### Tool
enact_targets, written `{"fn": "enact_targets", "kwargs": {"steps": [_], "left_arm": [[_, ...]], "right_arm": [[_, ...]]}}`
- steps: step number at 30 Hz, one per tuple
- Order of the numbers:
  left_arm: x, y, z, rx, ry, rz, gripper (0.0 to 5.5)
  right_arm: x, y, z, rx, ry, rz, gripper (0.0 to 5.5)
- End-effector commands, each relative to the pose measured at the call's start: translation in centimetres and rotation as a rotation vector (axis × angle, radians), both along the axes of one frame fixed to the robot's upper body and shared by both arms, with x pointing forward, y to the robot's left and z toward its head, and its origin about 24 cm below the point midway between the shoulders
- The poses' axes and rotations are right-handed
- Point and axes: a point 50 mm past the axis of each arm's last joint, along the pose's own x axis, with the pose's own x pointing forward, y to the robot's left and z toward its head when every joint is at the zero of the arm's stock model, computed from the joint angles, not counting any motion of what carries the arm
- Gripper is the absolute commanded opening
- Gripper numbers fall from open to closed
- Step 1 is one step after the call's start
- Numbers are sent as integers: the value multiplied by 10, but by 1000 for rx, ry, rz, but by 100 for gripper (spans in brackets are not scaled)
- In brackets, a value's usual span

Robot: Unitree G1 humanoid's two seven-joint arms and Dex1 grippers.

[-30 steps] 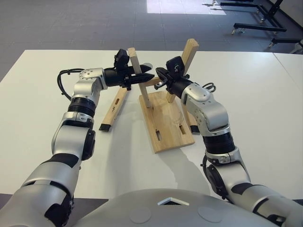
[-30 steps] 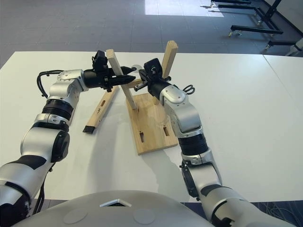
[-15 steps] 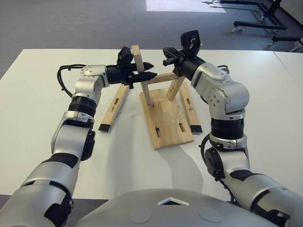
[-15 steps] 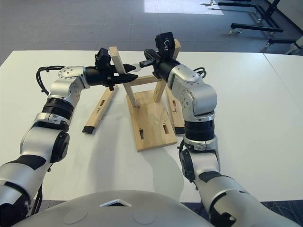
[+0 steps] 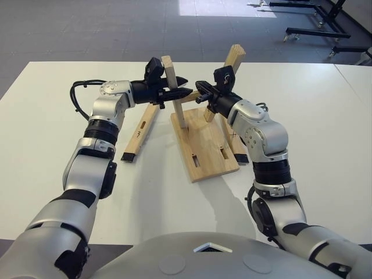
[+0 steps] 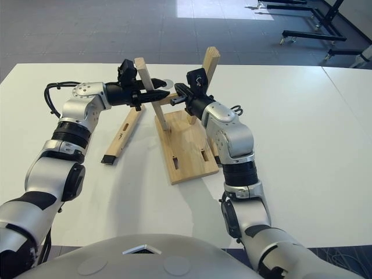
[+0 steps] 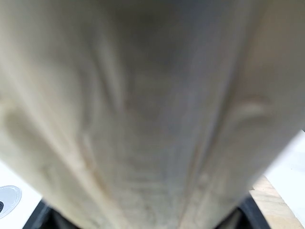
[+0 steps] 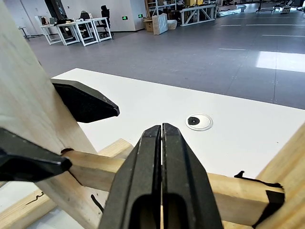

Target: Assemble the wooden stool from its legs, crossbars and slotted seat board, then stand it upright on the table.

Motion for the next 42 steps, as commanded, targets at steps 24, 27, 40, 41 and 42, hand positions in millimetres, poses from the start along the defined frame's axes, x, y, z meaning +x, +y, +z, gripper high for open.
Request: {"fn": "enact_targets", "kwargs": {"steps": [24, 27, 40, 41, 42], "left_arm": [[-12, 14, -39, 156, 139, 35, 202], [-12, 15, -41, 159, 129, 53, 202], [-10, 20, -43, 18, 129, 173, 202], [-10, 20, -42, 12, 133, 171, 202], [-10, 20, -42, 7, 132, 170, 202]], "right_arm": [[-20, 0, -45, -14, 218, 8, 6], [-13, 7, -16, 90, 153, 42, 6], [-8, 9, 42, 233, 46, 113, 6], [-8, 9, 42, 233, 48, 111, 6], [-8, 9, 41, 232, 49, 109, 6]]}}
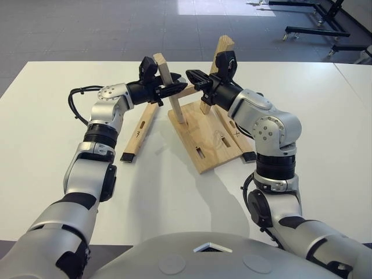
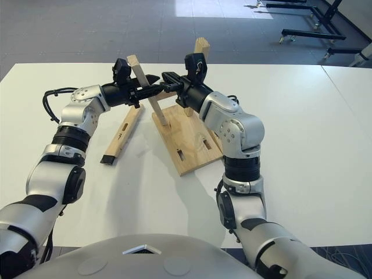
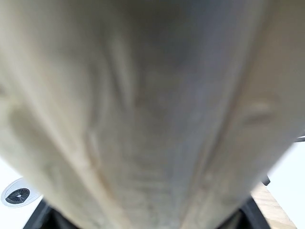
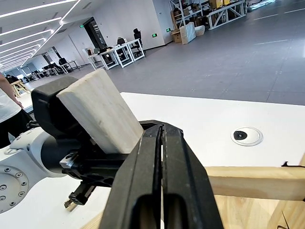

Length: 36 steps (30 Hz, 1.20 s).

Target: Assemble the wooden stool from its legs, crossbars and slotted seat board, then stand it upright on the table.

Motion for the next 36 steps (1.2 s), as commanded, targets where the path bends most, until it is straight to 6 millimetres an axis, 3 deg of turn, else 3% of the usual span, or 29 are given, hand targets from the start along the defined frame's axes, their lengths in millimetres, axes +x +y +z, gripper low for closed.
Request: {"fn": "enact_targets", "kwargs": {"steps": [1, 9, 10, 19, 24, 28, 30, 34, 36], "left_arm": [[-11, 10, -35, 61, 148, 18, 202], [-8, 3, -25, 16, 130, 20, 202], [-8, 3, -24, 14, 129, 23, 237], [-5, 3, -20, -2, 97, 66, 374], [-18, 23, -23, -14, 103, 89, 451], [-56, 61, -29, -17, 153, 163, 511], [-81, 83, -23, -40, 191, 274, 511], [-128, 133, 0, -312, 267, 730, 511], [-138, 143, 1, -491, 287, 942, 511]], "right_arm": [[-1, -1, -4, -5, 19, -11, 6], [0, -2, -9, -3, 38, -26, 6], [0, -2, -9, -3, 39, -27, 0], [2, -5, -12, 11, 55, -39, 0], [3, -13, -6, 13, 28, -26, 0], [2, -39, 1, -4, -10, 34, 0], [-5, -57, 3, -39, -35, 84, 0], [-18, -135, -21, -384, 12, 37, 0], [-23, -162, -44, -557, 77, 15, 0]]}}
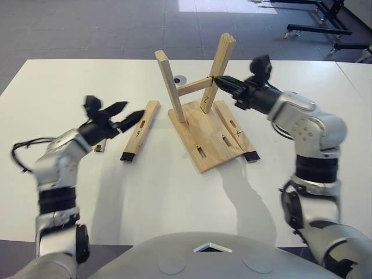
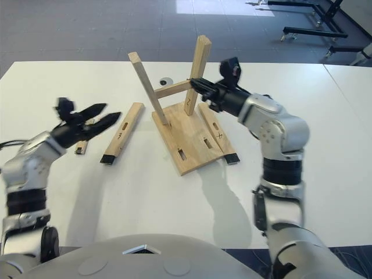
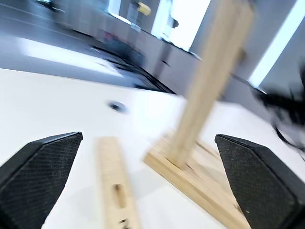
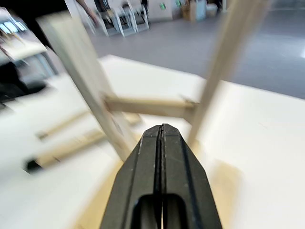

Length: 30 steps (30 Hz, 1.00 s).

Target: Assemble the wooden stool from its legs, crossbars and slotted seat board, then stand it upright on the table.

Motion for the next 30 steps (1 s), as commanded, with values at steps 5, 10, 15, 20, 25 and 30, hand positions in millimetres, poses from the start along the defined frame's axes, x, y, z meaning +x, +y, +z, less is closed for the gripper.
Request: {"fn": "enact_targets", "kwargs": {"steps": [5, 10, 15, 20, 25, 30], "left_arm": [[-23, 7, -18, -272, 164, 512, 511], [-21, -2, -26, -182, 200, 509, 514], [-21, -2, -29, -165, 195, 520, 514], [-19, -5, -31, -157, 185, 526, 514], [-23, -4, -36, -119, 196, 569, 514], [-28, 13, -40, -16, 232, 671, 514]], "right_arm": [[-13, -30, -86, -348, 139, 6, 0], [-12, -7, -89, -300, 95, 40, 32], [-6, -11, -87, -319, 95, 25, 123], [-3, 0, -84, -397, 31, 77, 200], [2, 15, -70, -524, -110, 130, 281], [9, 18, -54, -652, -260, 130, 357]]}}
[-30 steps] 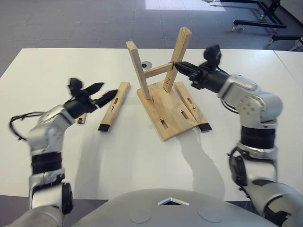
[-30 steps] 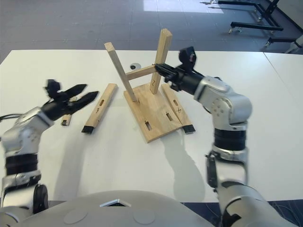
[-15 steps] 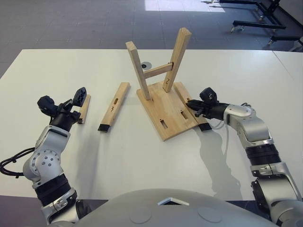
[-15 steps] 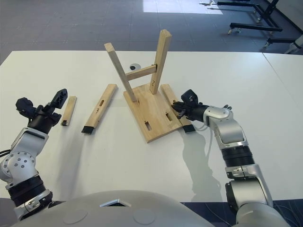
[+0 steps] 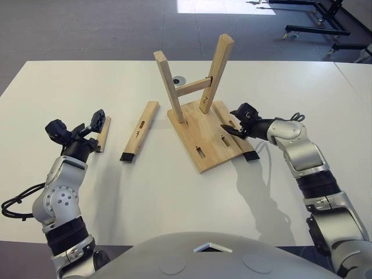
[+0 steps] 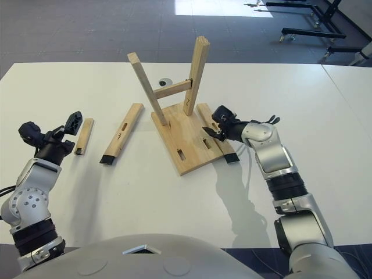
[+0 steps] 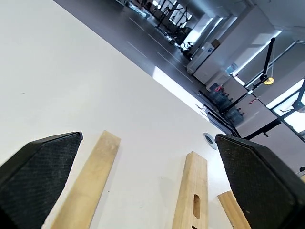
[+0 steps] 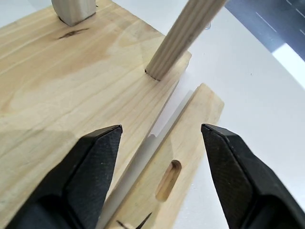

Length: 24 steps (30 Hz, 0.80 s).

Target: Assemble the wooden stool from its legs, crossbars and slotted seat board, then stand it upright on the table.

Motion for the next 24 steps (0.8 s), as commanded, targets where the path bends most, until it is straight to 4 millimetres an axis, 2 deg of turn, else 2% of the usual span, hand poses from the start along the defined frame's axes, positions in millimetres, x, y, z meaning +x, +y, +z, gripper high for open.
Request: {"fn": "enact_targets", "kwargs": {"steps": [1, 4, 7, 13, 20, 24], "left_arm": [[-5, 17, 0, 70, 45, 88, 514], [-11, 31, 2, 101, 52, 134, 514], [-16, 36, -2, 109, 68, 140, 514], [-15, 31, -4, 122, 63, 111, 514], [-12, 21, -7, 131, 64, 79, 514], [-12, 17, -8, 138, 65, 66, 514]], "right_arm": [[11, -1, 24, -63, -129, 5, 357], [18, -7, 38, -105, -196, -4, 357], [16, -8, 40, -194, -223, 49, 357], [-3, -10, 15, -291, -141, 164, 357], [-18, -20, -19, -341, -32, 177, 357], [-20, -25, -23, -385, -23, 196, 357]]}}
